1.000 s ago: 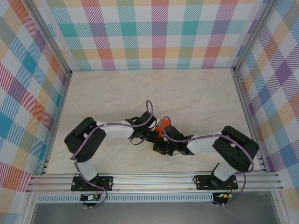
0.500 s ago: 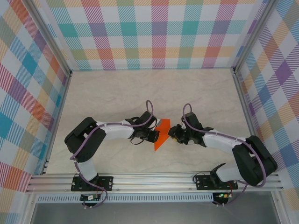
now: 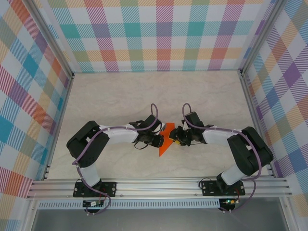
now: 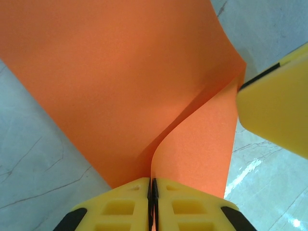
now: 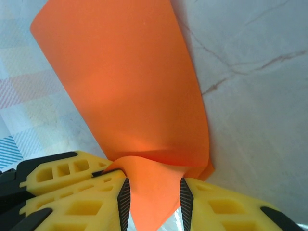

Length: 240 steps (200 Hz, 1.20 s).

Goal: Fold a paper plane with a square sheet of paper (pick it up from the middle)
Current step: Third fold the triangle at the center of the table.

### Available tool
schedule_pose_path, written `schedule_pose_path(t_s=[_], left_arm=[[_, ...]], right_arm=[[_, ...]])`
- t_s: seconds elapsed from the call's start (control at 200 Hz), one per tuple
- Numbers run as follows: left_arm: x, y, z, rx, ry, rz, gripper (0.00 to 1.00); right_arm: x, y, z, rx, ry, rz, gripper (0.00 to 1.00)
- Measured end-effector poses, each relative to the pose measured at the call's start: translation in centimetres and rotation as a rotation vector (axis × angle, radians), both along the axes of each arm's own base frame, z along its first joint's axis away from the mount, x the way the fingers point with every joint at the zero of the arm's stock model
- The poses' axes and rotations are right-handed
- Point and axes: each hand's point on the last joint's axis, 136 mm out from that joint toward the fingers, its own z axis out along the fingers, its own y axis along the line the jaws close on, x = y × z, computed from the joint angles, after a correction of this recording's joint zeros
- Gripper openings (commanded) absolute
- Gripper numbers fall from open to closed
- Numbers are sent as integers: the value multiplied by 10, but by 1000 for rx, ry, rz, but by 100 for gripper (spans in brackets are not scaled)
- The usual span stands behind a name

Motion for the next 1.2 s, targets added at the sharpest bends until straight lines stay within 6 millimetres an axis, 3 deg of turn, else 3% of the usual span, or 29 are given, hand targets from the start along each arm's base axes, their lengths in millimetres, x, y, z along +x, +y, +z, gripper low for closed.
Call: schedule_pose_path(t_s=[0.52,0.92,1.2], left_arm=[[0,0,0,2,-2,2,12],[0,0,0,1,-1,5,13],[-1,7,3,14,0,33,26]], right_arm=[[3,-8,-1,-17,6,-28,38],[6,3,1,45,4,-11,37],[1,7,3,74,-21,48,34]])
